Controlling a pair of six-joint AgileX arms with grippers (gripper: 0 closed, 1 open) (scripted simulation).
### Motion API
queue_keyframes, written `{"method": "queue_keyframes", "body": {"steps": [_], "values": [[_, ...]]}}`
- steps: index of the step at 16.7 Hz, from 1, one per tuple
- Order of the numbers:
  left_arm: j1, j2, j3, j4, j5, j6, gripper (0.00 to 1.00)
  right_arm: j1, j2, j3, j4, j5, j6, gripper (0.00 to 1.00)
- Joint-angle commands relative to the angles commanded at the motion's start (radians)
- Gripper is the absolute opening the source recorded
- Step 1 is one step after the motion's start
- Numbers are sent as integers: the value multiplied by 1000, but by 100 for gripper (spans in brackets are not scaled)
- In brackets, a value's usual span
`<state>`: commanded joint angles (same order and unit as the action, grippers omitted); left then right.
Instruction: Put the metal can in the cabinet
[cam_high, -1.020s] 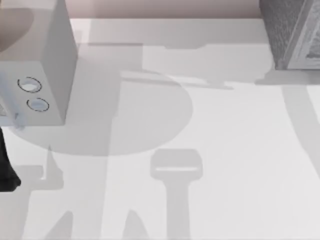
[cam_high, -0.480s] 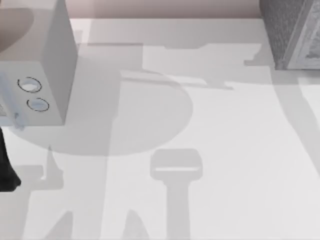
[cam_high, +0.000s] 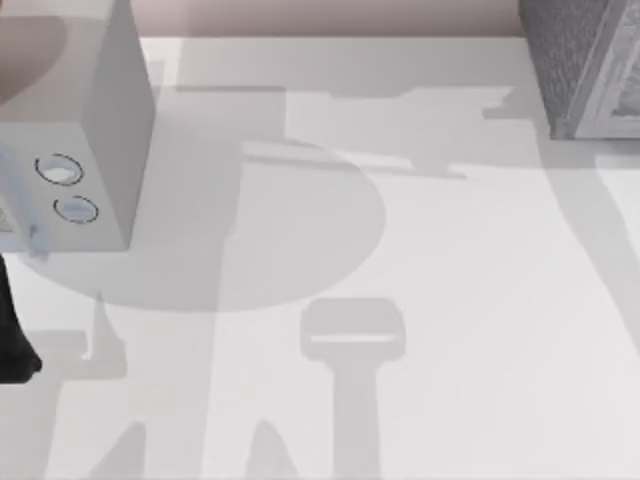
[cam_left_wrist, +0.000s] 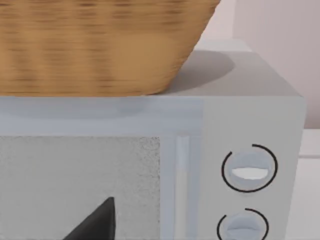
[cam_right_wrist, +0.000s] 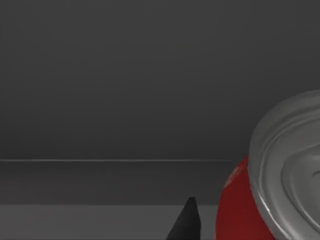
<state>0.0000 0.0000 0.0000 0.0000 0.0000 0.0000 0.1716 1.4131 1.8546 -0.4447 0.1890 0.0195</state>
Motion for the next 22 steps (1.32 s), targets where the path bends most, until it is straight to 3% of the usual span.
{"method": "queue_keyframes", "body": {"steps": [13,21,22], "values": [[0,0,0,0,0,0,100,-66,612,835,-213,-58,-2,0],[0,0,0,0,0,0,100,-75,678,916,-236,-65,-2,0],[0,0,0,0,0,0,100,-75,678,916,-236,-65,-2,8]]}}
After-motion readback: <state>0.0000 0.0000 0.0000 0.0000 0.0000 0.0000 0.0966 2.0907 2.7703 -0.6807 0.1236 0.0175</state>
